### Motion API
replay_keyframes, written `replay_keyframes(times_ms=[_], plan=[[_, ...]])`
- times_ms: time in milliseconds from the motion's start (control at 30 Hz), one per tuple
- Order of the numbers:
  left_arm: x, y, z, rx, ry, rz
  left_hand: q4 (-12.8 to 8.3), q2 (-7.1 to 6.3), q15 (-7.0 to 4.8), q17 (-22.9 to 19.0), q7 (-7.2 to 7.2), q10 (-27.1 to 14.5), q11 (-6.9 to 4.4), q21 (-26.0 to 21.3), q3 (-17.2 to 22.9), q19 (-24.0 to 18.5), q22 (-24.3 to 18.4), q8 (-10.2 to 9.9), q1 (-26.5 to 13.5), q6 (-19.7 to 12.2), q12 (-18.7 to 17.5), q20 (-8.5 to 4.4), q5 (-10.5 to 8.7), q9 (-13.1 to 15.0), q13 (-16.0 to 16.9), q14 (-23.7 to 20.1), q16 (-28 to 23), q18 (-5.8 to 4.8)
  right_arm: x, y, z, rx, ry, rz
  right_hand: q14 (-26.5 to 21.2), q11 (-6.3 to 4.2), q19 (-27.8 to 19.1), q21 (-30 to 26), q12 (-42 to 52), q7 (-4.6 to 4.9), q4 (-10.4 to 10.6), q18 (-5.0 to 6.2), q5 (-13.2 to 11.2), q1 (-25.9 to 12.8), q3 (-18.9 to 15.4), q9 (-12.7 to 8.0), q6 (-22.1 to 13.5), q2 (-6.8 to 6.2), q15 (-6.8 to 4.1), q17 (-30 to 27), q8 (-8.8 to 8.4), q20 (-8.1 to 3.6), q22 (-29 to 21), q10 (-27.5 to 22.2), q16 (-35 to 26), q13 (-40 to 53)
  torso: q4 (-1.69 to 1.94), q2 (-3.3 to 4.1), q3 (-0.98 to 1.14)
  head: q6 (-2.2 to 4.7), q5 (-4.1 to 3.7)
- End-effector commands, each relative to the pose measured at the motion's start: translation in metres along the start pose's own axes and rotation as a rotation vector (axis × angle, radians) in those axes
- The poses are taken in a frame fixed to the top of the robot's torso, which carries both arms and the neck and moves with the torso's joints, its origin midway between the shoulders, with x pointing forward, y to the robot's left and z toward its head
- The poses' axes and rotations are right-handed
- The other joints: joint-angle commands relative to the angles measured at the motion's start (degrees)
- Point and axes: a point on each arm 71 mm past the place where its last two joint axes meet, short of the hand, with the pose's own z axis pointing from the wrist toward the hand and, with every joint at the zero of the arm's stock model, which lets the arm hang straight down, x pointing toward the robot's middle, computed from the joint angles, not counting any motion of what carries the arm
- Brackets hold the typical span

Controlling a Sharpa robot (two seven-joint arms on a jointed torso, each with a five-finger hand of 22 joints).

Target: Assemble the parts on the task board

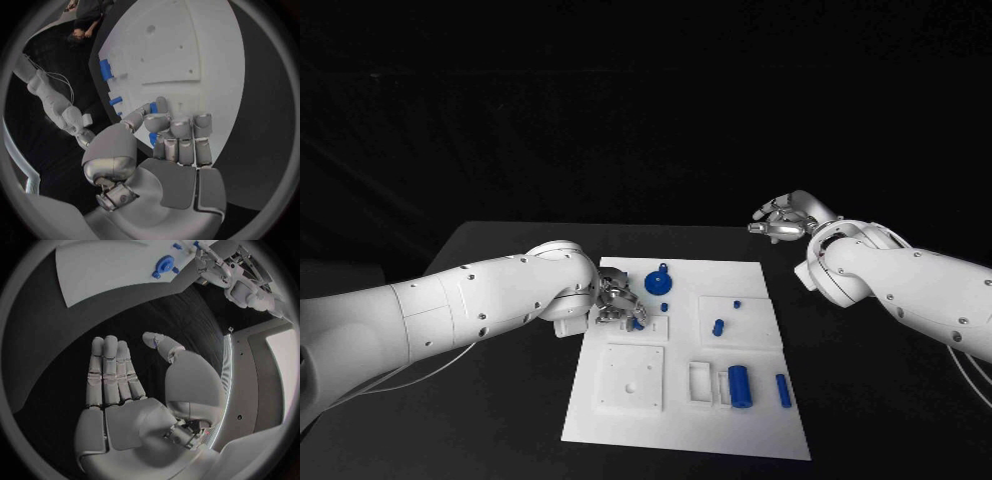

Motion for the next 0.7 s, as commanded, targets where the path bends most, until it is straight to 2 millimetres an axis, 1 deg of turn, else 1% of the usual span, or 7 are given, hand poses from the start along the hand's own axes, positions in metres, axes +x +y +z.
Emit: replay_keyframes(times_ms=[33,200,700], plan=[[0.0004,-0.0015,-0.0004,-0.001,0.007,0.016,-2.3,2.23,-1.89,0.1,-2.22,-3.7,-3.05,0.3,2.1,-0.3,-0.1,0.0,2.9,2.5,0.1,-9.41,0.22,0.1,0.1,-0.2,0.3,0.13,0.0012,0.0012,-0.0001,-0.013,0.012,-0.003,-0.4,-0.17,0.3,-0.3,0.3,0.46,-0.4,0.42,0.2,0.0,0.0,0.0,0.0,0.49,0.01,-0.1,0.09,0.14,1.3,-0.4,-0.4,-0.1,0.02,0.01,-0.01,-0.04,-0.01],[-0.0001,-0.0013,-0.0004,-0.001,-0.001,0.016,-2.3,2.23,-1.89,0.1,-2.21,-3.7,-3.05,0.3,2.1,-0.3,-0.1,-0.1,2.9,2.5,0.1,-9.41,0.24,0.1,0.1,-0.2,0.3,0.13,0.0012,0.0012,-0.0001,-0.013,0.012,-0.003,-0.4,-0.17,0.3,-0.3,0.4,0.46,-0.4,0.42,0.2,0.0,0.0,0.0,0.0,0.49,0.02,-0.1,0.08,0.14,1.3,-0.4,-0.4,-0.1,0.01,0.0,-0.01,0.02,-0.02],[0.0014,-0.0025,-0.0003,-0.005,0.011,0.031,-2.3,2.26,-1.88,0.0,-2.2,-3.7,-3.04,0.4,2.1,-0.3,-0.2,-0.2,2.8,2.4,0.1,-9.41,0.23,0.2,0.1,-0.2,0.2,0.14,0.0011,0.001,-0.0003,-0.013,0.012,-0.002,-0.5,-0.16,0.3,-0.3,0.4,0.47,-0.4,0.42,0.2,0.0,0.0,0.0,0.0,0.5,0.03,-0.1,0.08,0.15,1.3,-0.4,-0.4,-0.2,0.0,-0.02,0.0,-0.08,0.03]])
